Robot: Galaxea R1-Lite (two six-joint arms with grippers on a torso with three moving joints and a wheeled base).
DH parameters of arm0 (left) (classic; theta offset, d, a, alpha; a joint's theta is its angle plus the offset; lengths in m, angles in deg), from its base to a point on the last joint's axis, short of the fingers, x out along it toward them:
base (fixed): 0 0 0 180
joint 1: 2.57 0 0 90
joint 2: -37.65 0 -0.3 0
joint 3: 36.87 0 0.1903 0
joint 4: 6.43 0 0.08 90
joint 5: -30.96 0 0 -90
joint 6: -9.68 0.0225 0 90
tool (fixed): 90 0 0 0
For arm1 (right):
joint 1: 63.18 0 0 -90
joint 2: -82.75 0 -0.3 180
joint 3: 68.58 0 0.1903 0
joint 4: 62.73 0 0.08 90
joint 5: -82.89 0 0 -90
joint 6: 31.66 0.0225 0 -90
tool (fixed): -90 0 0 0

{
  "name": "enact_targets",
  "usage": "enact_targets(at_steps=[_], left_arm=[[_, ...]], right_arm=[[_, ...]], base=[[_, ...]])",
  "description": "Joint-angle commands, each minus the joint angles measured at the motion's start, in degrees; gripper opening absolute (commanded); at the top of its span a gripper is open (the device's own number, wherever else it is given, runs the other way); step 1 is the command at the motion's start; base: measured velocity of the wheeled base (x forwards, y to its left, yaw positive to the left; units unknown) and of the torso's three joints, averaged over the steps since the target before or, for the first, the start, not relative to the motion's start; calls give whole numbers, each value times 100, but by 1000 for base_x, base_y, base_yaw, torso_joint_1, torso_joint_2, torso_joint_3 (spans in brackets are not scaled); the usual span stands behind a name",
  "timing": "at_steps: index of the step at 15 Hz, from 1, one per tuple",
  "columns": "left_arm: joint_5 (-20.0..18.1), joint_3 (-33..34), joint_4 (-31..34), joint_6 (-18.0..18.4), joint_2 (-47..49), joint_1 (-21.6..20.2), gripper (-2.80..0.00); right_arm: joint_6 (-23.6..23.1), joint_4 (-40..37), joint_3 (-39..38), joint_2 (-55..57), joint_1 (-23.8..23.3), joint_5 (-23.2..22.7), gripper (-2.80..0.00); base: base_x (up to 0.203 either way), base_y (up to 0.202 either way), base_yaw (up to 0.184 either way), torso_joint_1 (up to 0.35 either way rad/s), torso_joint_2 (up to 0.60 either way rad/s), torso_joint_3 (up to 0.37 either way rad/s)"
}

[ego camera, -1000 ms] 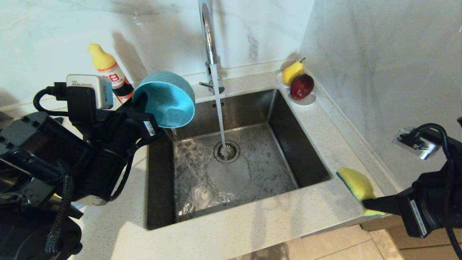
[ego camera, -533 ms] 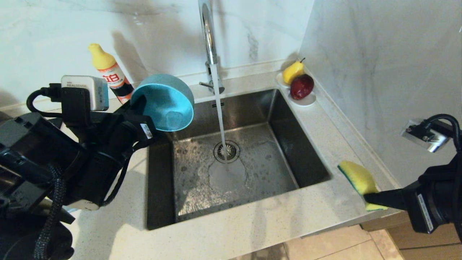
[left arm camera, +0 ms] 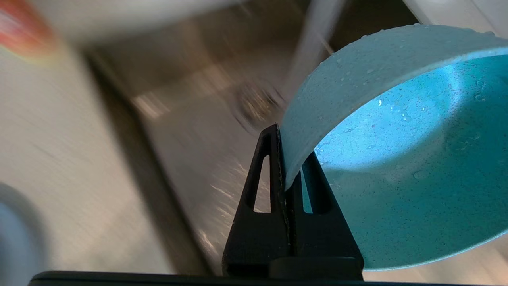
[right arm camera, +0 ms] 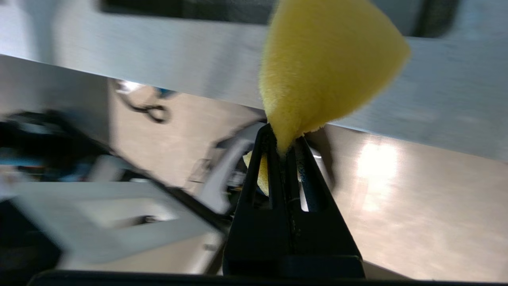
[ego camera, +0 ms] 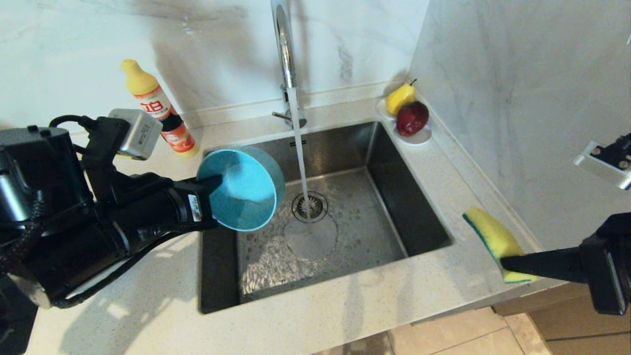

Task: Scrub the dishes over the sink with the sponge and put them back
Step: Wipe the bowl

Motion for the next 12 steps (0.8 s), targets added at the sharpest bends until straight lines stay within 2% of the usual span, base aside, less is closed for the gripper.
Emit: enact_targets(at_steps=[1, 4, 6, 8, 11, 12], left_arm=[[-272, -455, 1906, -392, -314, 331, -280], [-303, -520, 2377, -617, -146, 886, -280], [-290, -570, 2436, -743, -10, 1131, -280], [-257, -647, 2427, -876, 76, 1232, -280], [-13, -1107, 2389, -1551, 829, 1791, -280], [125, -1184, 2344, -1672, 998, 1919, -280]], right_arm=[[136, -50, 254, 60, 0, -249, -280], [456, -365, 661, 154, 2, -808, -280], [592, -549, 813, 208, 0, -1148, -280], [625, -682, 908, 257, 1, -1263, -280], [912, -1184, 1563, 521, 57, -1764, -280], [957, -1264, 1728, 601, 102, -1861, -280]], base=[[0, 0, 0, 0, 0, 0], [0, 0, 0, 0, 0, 0], [0, 0, 0, 0, 0, 0], [0, 0, 0, 0, 0, 0], [0, 0, 0, 0, 0, 0], [0, 0, 0, 0, 0, 0]])
